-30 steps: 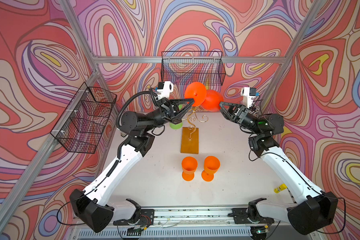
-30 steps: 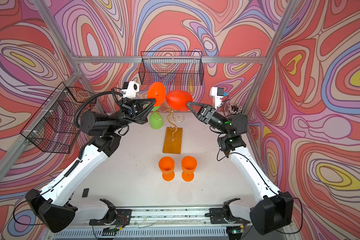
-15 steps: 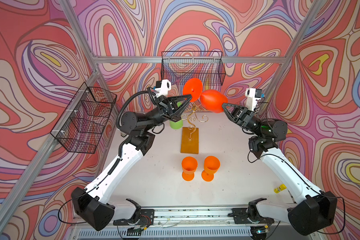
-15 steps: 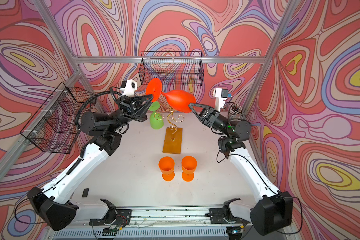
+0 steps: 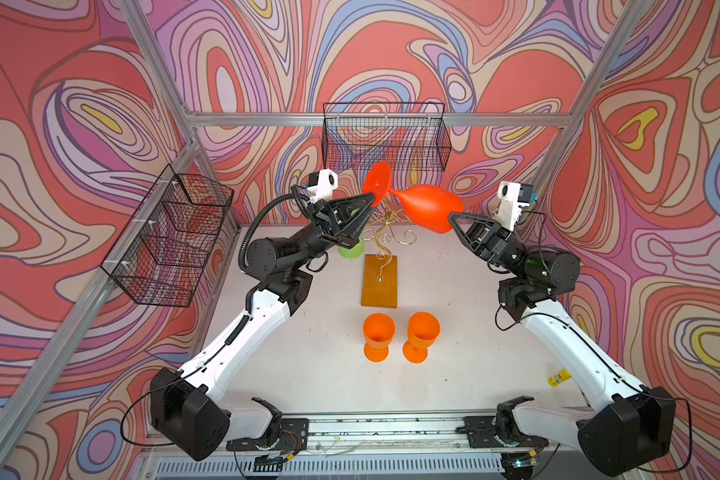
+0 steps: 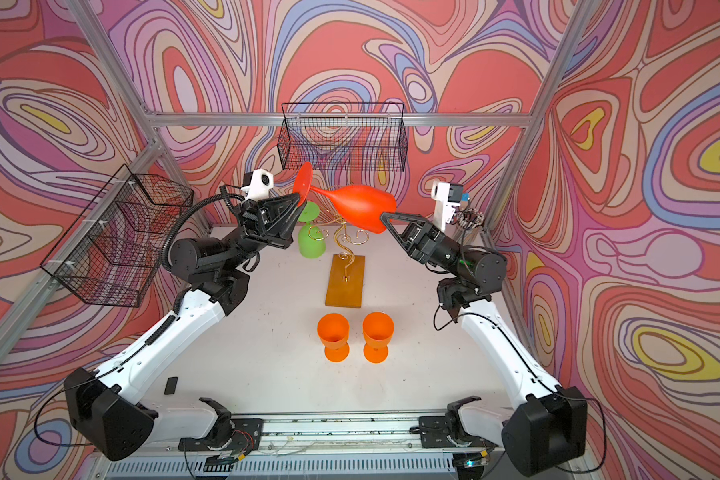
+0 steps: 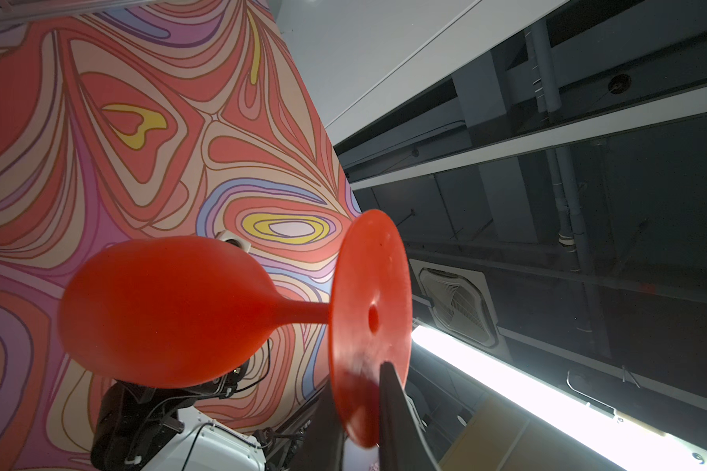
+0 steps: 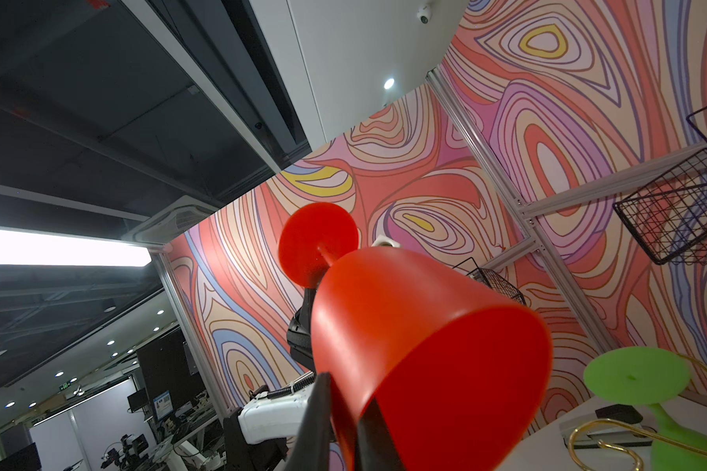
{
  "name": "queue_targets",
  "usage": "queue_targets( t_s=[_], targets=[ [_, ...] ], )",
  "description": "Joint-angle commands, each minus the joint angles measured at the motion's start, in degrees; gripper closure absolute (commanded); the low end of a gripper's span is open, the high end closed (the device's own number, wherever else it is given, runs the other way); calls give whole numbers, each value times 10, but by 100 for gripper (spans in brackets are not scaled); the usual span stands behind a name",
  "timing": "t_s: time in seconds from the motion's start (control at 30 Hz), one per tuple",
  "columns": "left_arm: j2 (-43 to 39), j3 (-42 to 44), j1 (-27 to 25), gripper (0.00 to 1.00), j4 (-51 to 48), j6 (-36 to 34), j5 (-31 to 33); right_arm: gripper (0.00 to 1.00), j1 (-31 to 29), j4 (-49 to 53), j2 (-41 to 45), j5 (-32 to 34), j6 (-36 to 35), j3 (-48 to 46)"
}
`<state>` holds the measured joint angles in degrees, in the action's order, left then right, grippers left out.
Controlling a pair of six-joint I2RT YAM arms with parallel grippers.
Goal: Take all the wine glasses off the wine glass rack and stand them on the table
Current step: 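Grasp the red glass bowl with the right gripper, then open the left gripper, then carry the red glass down with the right gripper while the left arm draws back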
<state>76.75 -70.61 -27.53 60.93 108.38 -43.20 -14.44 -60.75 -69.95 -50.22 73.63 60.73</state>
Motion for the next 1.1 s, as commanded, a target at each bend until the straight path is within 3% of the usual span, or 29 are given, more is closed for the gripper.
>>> queue_targets(
  t_s=[0.0, 0.1, 0.27, 0.47, 0.7, 0.8, 0.93, 1.0, 1.07],
  targets=[
    [14, 22, -2, 60, 39, -4, -42, 100, -7, 11, -1, -2, -18, -5],
    [12, 39, 3, 46, 49, -2, -40, 100, -7, 32, 7, 6, -38, -5],
    [11, 81, 19, 36, 89, 14, -29, 100, -7, 100, 26, 28, -88, 4],
    [1, 103, 22, 34, 96, 6, -41, 100, -7, 190, 40, 48, -154, 26],
    [-18, 107, 23, 34, 98, -5, -70, 100, -7, 177, 33, 41, -143, 35],
    [-46, 93, 26, 33, 57, -39, -101, 100, -7, 243, 41, 29, -181, 67],
    [-129, 61, 59, 32, -146, -182, -149, 100, -7, 495, 55, 25, -320, 170],
    [-180, 25, 76, 31, -340, -324, -151, 100, -7, 588, 57, 33, -370, 212],
    [-220, -46, 78, 29, -602, -520, -113, 100, -7, 668, 53, 42, -411, 255]
  ],
)
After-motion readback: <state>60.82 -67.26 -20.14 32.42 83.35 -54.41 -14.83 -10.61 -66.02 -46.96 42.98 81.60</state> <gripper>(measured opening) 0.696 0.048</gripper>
